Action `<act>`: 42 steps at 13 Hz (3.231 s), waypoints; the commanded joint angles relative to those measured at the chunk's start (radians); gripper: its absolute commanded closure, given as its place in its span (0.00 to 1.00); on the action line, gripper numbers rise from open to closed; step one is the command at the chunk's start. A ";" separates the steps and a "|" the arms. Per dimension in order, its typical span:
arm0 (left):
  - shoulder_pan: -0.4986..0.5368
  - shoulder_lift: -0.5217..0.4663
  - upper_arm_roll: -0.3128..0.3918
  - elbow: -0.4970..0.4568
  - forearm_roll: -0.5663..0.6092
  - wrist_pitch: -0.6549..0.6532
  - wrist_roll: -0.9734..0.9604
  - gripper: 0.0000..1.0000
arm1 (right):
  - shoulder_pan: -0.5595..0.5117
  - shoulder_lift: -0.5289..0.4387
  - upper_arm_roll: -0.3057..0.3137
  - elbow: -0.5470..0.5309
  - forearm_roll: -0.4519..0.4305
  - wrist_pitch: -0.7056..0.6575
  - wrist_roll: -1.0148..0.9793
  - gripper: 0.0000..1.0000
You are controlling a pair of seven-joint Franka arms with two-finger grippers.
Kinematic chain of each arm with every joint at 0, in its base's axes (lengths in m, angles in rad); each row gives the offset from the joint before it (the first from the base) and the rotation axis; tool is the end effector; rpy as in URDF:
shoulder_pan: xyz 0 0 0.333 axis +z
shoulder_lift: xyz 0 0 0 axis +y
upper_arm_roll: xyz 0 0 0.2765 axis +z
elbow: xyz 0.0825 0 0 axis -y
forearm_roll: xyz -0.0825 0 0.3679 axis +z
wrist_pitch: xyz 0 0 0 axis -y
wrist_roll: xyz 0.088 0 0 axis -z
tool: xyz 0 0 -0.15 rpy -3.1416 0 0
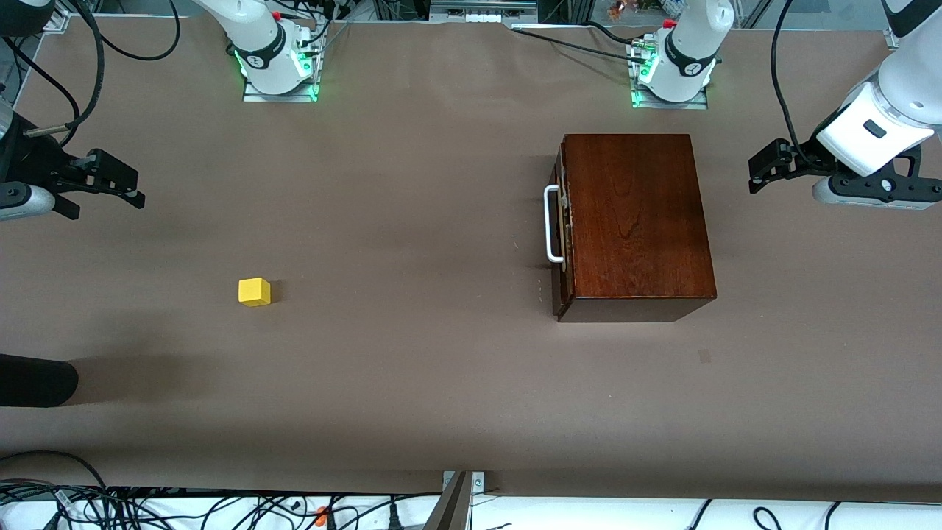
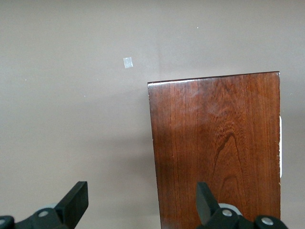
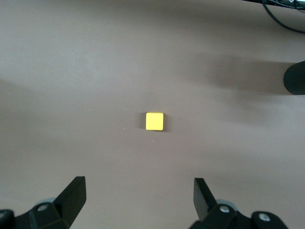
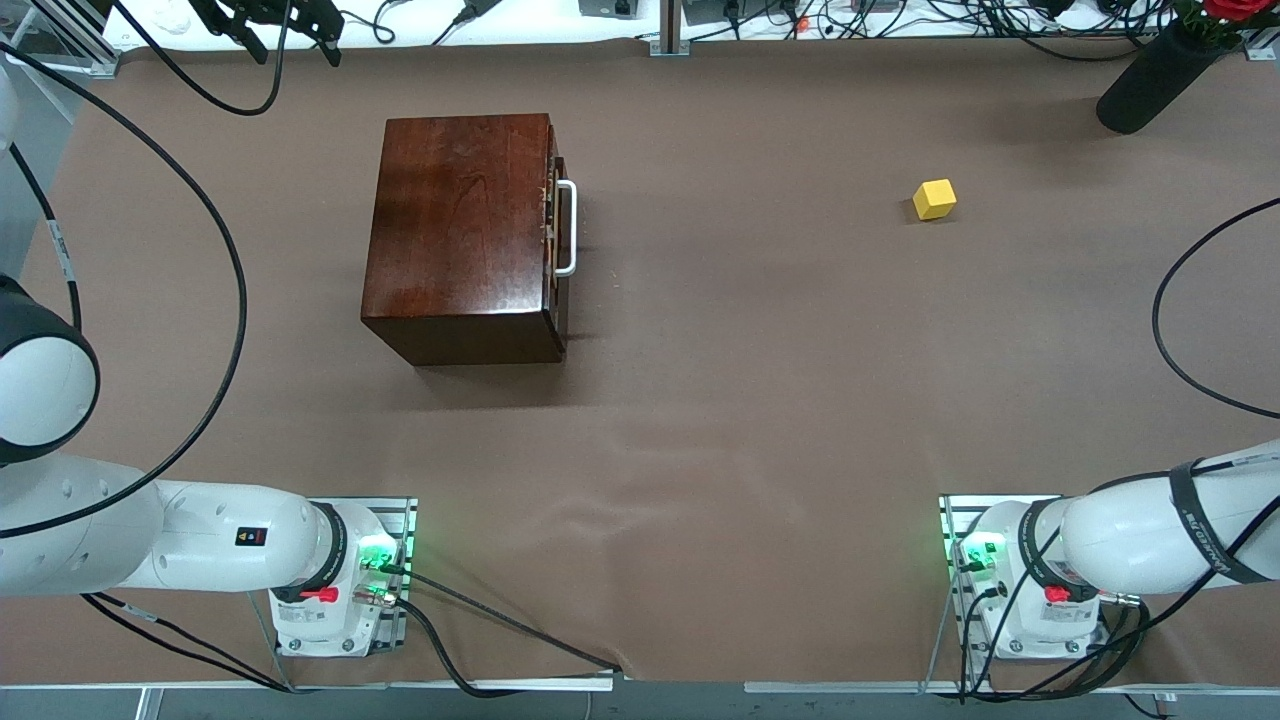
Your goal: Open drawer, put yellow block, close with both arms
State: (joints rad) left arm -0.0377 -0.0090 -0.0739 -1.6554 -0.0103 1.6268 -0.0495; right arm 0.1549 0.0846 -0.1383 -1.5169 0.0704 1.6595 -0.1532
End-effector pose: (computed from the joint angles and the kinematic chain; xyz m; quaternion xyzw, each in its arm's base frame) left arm 0.5346 -0.0615 0.5130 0.9995 -0.0307 -0.0102 0.0040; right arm 0.5719 0.0220 0.5287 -0.9957 -0.0831 -0.0313 0.0272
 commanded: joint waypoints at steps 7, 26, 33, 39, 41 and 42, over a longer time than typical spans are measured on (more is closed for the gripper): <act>-0.002 0.014 -0.004 0.034 0.015 -0.027 0.014 0.00 | -0.005 0.007 0.000 0.020 0.000 -0.010 0.001 0.00; -0.004 0.047 -0.004 0.032 0.018 -0.097 0.019 0.00 | -0.009 0.007 -0.001 0.020 0.000 -0.010 0.001 0.00; -0.013 0.053 -0.073 0.032 0.004 -0.180 0.013 0.00 | -0.006 0.007 0.000 0.020 0.000 -0.012 0.003 0.00; -0.022 0.151 -0.308 0.031 0.018 -0.014 -0.168 0.00 | -0.005 0.006 0.003 0.020 0.000 -0.020 0.001 0.00; -0.047 0.214 -0.363 0.032 0.023 0.066 -0.303 0.00 | -0.003 0.006 0.003 0.020 0.000 -0.018 0.003 0.00; -0.083 0.239 -0.365 0.032 0.026 0.103 -0.349 0.00 | -0.002 0.006 0.005 0.021 0.000 -0.018 0.004 0.00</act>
State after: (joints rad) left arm -0.0781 0.1684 -0.4240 -1.6545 -0.0100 1.6863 -0.3103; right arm 0.1531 0.0855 -0.1390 -1.5169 0.0704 1.6572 -0.1532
